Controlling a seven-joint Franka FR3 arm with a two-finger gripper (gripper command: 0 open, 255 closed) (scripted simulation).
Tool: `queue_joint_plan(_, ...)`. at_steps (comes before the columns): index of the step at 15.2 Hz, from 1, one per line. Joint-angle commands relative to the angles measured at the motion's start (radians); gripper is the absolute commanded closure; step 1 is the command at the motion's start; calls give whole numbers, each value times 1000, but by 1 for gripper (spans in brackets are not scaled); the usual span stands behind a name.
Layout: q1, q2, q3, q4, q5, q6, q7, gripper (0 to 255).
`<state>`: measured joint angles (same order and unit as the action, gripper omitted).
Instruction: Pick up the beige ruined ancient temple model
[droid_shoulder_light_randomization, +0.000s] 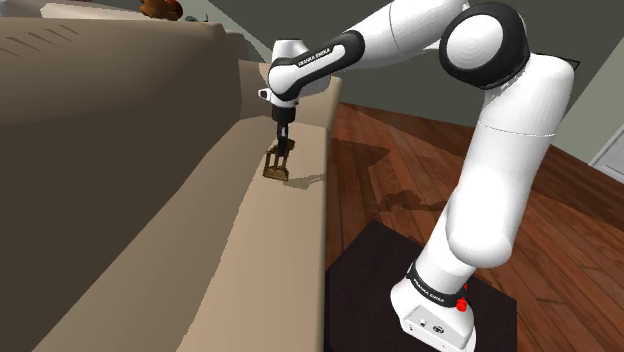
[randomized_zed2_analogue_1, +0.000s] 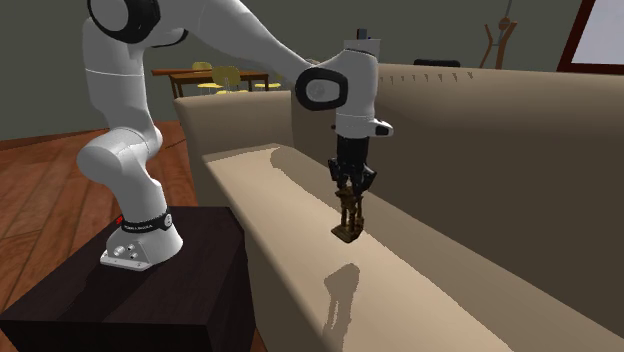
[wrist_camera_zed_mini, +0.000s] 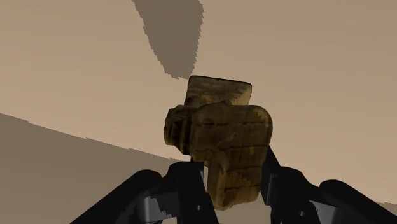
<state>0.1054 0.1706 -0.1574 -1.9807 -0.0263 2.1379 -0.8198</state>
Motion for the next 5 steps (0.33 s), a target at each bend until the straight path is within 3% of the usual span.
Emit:
queue_joint_plan(1, 1, -9, 0, 16, -1, -26, 0, 255)
queue_joint_plan(5, 1, -21, 0, 32, -3, -52, 0, 255)
